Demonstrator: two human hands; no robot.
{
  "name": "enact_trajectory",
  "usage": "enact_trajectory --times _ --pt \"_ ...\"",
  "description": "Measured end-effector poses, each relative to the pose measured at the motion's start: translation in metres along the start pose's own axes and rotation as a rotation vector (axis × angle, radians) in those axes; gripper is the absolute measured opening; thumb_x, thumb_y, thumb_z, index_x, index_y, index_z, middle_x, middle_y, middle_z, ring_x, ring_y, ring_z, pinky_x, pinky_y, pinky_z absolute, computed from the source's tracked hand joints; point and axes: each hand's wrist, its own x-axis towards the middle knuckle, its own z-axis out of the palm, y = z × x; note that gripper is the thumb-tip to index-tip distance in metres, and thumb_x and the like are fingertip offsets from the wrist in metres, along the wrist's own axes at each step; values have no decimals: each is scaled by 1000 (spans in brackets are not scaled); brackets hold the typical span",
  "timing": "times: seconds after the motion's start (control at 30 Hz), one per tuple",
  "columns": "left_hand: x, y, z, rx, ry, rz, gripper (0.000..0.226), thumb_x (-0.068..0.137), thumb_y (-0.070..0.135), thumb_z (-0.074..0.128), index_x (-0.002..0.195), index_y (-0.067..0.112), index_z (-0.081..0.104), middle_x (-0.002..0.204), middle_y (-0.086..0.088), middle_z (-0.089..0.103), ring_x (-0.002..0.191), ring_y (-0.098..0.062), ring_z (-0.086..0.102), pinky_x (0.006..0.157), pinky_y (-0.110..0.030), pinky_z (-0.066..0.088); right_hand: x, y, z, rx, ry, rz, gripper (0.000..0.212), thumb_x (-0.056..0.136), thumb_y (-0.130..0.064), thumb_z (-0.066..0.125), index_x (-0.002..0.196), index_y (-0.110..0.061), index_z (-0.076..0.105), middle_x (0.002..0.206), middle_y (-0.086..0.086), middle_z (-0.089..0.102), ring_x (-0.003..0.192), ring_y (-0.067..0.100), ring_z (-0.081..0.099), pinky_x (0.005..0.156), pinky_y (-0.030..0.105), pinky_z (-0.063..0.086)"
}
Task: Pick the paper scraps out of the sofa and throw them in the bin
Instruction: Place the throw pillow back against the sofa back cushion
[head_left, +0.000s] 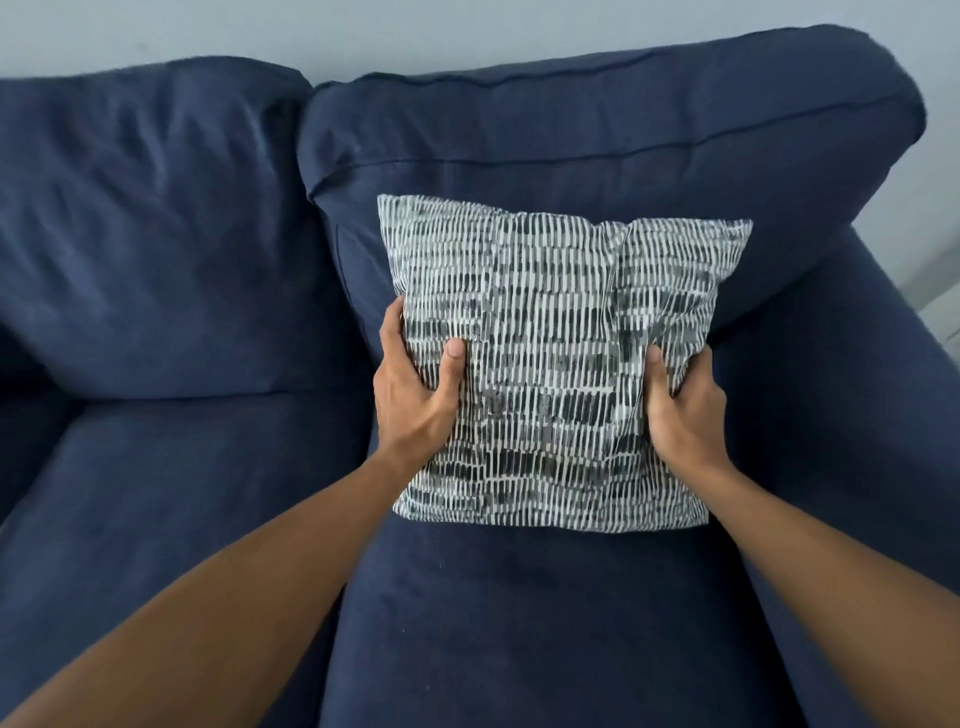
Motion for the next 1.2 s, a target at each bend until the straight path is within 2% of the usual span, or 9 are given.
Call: enact_trajectory --times 0.1,0.27,0.37,0.47,0.57,0.7,0.83,1.07,1.2 --pt "16 -8 15 -21 20 5 74 93 61 47 152 31 15 150 -4 45 133 -24 49 110 -46 41 23 3 13 17 53 -9 83 84 -83 35 137 -19 35 94 -2 49 72 6 38 84 53 50" --pt "31 -25 34 -12 35 -1 79 93 61 44 155 29 9 163 -6 23 143 -30 36 116 -51 30 47 11 36 65 70 -56 84 88 -78 35 146 -17 30 123 15 61 93 21 52 99 57 45" --pt "35 -44 41 -5 7 -32 78 91 68 41 154 39 5 154 -20 37 132 -46 46 111 -58 35 55 25 48 72 64 -40 88 86 -81 35 147 -18 30 121 9 59 96 21 48 99 58 45" --pt "33 -57 46 -3 -15 -47 79 91 65 42 155 36 5 157 -22 33 140 -41 37 115 -55 31 55 38 58 68 34 -18 89 87 -79 34 152 -20 22 138 13 54 117 27 52 107 56 38" --pt "30 -62 50 -6 -13 -41 80 92 59 42 156 29 5 164 -9 21 148 -26 26 119 -49 24 53 44 64 87 7 -31 90 88 -77 35 154 -16 21 154 5 39 142 27 34 116 49 28" --pt "34 -78 54 7 -23 -93 81 87 76 37 152 45 0 148 -26 43 132 -44 46 110 -60 36 57 52 68 108 -14 0 94 88 -76 34 157 -16 13 159 5 29 147 26 23 119 45 21" --pt "33 -83 53 11 -8 -88 83 87 77 34 153 39 2 156 -12 37 138 -33 43 110 -58 37 58 52 66 115 -17 -1 83 95 -63 37 157 -14 10 160 5 25 147 23 21 112 27 16" --pt "30 -80 46 3 -15 -78 81 91 70 37 155 32 6 159 -4 34 143 -25 38 114 -54 34 58 50 61 90 -45 -4 87 88 -78 32 153 -23 18 155 2 36 142 27 33 115 52 27" --pt "30 -73 33 20 -56 -72 83 92 67 41 157 28 8 162 1 30 145 -10 28 118 -39 27 58 45 54 54 -110 15 87 87 -79 29 152 -21 20 151 5 41 137 29 39 113 53 31"
